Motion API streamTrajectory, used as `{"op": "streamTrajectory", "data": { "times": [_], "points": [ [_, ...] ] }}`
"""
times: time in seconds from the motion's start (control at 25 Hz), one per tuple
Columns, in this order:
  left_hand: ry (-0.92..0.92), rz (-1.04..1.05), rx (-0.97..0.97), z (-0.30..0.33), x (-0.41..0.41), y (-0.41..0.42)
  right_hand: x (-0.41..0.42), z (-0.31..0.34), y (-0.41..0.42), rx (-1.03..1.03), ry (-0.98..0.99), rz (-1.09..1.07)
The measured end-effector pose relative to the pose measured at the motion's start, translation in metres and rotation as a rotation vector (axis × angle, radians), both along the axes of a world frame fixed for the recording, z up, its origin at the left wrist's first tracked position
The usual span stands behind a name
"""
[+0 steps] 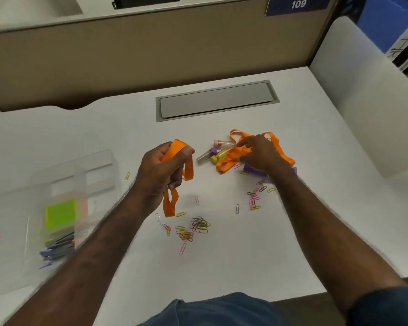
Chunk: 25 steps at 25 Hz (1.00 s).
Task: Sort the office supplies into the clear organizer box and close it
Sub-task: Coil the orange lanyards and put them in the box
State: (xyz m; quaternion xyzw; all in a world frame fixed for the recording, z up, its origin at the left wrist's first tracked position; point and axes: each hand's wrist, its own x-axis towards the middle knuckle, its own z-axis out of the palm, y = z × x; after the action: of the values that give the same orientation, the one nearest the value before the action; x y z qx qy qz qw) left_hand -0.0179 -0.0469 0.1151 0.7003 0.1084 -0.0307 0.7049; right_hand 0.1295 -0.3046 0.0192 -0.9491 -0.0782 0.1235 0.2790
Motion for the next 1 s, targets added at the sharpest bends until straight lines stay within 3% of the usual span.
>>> {"op": "streamTrajectory", "data": {
  "times": [0.12, 0.2, 0.32, 0.48, 0.64, 0.8, 1.0],
  "points": [
    [0.008, 0.042, 0.041, 0.001, -0.003, 0.009, 0.001, -0.021, 0.006, -0.333, -0.137, 0.047],
    [0.009, 0.057, 0.066, 0.001, -0.005, 0.012, 0.0, -0.026, 0.01, -0.391, -0.198, 0.055],
    [-0.001, 0.077, 0.055, 0.0, -0.006, 0.015, 0.001, -0.01, 0.013, -0.193, -0.213, -0.052],
    [-0.048, 0.065, 0.087, 0.001, -0.004, 0.009, -0.004, 0.056, 0.011, 0.116, -0.356, -0.143],
    [-0.079, 0.059, 0.144, 0.014, 0.006, -0.002, -0.026, 0.138, 0.016, 0.367, -0.432, -0.117],
    [-0.135, 0.035, 0.187, 0.035, 0.018, -0.019, -0.061, 0.206, 0.028, 0.603, -0.371, 0.055],
    [-0.204, -0.152, -0.21, 0.057, 0.024, -0.046, -0.079, 0.232, 0.049, 0.709, -0.274, 0.257]
  ]
}}
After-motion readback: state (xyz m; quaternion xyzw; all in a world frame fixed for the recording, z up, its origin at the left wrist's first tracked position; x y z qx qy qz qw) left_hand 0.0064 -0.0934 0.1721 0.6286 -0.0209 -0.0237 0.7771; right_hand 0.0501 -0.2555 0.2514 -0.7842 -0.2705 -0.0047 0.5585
